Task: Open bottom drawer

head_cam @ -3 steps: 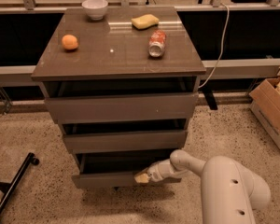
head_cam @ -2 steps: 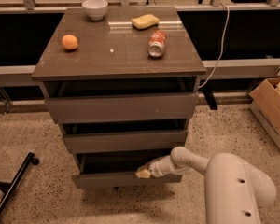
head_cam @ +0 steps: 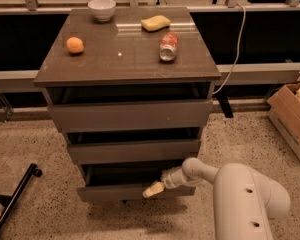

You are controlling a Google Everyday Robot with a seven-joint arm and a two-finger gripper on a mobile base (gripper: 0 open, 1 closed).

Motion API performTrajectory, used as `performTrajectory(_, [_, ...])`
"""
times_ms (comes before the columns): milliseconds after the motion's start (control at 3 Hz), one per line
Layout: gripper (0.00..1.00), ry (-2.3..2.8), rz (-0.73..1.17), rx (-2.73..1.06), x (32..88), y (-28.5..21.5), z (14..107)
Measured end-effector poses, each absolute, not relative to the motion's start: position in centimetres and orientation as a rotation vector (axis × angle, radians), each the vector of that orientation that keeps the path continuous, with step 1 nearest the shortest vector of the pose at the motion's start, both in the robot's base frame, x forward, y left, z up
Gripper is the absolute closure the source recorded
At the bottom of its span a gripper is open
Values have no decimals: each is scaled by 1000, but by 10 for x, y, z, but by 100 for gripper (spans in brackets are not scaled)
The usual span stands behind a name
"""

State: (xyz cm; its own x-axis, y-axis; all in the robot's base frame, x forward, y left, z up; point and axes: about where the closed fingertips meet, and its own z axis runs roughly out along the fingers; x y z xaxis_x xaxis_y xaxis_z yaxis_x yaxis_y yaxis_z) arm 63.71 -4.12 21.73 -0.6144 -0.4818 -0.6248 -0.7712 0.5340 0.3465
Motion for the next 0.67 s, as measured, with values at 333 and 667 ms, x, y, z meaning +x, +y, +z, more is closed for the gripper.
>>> performTrajectory(333, [0, 2445, 787, -988, 629, -60, 185])
performTrajectory(667, [18, 2492, 776, -985, 624, -64, 181])
